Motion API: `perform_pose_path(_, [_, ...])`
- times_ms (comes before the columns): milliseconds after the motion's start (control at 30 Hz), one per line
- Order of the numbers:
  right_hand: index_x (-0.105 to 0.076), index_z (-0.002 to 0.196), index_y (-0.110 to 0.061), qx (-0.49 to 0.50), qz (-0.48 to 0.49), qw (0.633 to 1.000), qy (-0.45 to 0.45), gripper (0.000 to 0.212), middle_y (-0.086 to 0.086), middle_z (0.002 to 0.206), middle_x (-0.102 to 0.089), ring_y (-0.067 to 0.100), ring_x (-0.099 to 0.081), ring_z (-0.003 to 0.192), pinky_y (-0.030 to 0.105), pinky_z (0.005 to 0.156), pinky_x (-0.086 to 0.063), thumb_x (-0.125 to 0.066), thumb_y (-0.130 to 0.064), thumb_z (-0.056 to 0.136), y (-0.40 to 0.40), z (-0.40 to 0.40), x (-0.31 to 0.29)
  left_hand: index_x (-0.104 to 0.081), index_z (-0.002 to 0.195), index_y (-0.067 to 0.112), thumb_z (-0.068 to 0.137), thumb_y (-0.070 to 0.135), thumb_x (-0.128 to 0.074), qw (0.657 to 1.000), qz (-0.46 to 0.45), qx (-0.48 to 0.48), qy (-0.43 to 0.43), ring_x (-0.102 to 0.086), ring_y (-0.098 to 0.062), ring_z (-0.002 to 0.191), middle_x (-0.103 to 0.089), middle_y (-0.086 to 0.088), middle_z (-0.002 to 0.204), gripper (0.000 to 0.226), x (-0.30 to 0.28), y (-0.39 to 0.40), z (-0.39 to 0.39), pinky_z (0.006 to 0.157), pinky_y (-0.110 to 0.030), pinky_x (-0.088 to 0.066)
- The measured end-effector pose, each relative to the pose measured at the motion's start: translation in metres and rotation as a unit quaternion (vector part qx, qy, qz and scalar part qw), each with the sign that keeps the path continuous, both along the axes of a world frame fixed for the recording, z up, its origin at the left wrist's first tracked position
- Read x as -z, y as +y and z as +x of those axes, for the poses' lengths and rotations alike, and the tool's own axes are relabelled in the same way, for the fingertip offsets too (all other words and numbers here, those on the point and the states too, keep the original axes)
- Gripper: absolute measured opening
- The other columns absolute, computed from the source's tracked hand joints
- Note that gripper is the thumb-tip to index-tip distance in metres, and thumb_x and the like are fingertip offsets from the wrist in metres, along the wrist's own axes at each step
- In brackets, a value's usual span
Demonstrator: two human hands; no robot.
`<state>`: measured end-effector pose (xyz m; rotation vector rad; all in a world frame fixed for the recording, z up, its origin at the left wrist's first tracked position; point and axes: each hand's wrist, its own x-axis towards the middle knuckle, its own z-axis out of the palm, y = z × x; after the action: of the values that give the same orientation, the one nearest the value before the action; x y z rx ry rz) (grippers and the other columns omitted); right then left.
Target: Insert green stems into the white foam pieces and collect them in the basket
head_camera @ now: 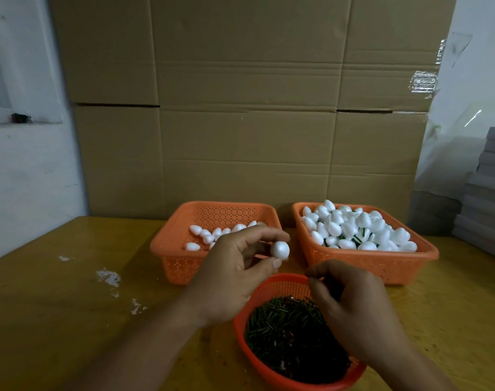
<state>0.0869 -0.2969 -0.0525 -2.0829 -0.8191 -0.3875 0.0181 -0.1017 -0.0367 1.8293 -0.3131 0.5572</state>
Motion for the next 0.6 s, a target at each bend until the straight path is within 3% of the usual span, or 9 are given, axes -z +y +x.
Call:
perform_pose_path(200, [-0.078,0.09,-0.031,-0.005,-0.054,0.998,-0.011,0.012,-0.014,0.063,-0.069,0.001,-0.062,0.055,0.015,0.05,-0.041,-0.075,-0.021,0.084,-0.001,-0.001,0.001,-0.053,0.138,0.027,0.1,0.005,-0.055,0.998,-0.048,0.044,-0.002,-0.071,-0.026,0.104,-0.072,-0.007,0.115,0.044,0.008,-0.004,-0.012,0.085,-0.03,-0.056])
perform_pose_path(300, [-0.079,0.092,-0.036,-0.024,-0.121,0.992,-0.02,0.014,-0.018,0.077,-0.074,0.0,-0.066,0.069,0.022,0.063,-0.052,-0.076,-0.026,0.083,-0.002,-0.002,-0.002,-0.06,0.13,0.034,0.099,0.015,-0.054,0.996,-0.066,0.053,0.014,-0.072,-0.027,0.097,-0.071,-0.011,0.111,0.037,0.012,-0.008,-0.018,0.083,-0.034,-0.057])
perform_pose_path(433, [-0.073,0.096,-0.037,-0.059,-0.248,0.967,-0.022,0.012,-0.013,0.084,-0.072,0.006,-0.064,0.075,0.034,0.072,-0.054,-0.066,-0.04,0.087,0.002,-0.007,-0.002,-0.066,0.127,0.025,0.098,0.021,-0.057,0.992,-0.102,0.068,0.043,-0.072,-0.027,0.089,-0.072,-0.014,0.106,0.031,0.013,-0.011,-0.022,0.079,-0.032,-0.057])
perform_pose_path(533, [-0.069,0.097,-0.03,-0.036,-0.331,0.942,-0.032,0.033,-0.006,0.084,-0.068,0.011,-0.063,0.078,0.038,0.073,-0.055,-0.055,-0.058,0.089,0.007,-0.011,0.001,-0.058,0.136,0.018,0.095,0.019,-0.059,0.986,-0.124,0.094,0.065,-0.071,-0.026,0.089,-0.073,-0.013,0.105,0.041,0.012,-0.012,-0.023,0.079,-0.03,-0.055])
perform_pose_path(600, [-0.066,0.1,-0.029,-0.015,-0.377,0.925,-0.05,0.044,-0.007,0.088,-0.066,0.012,-0.063,0.084,0.034,0.071,-0.053,-0.052,-0.068,0.085,0.01,-0.013,0.004,-0.057,0.136,0.017,0.094,0.014,-0.06,0.984,-0.131,0.104,0.068,-0.07,-0.025,0.088,-0.073,-0.013,0.104,0.042,0.011,-0.013,-0.024,0.078,-0.03,-0.054])
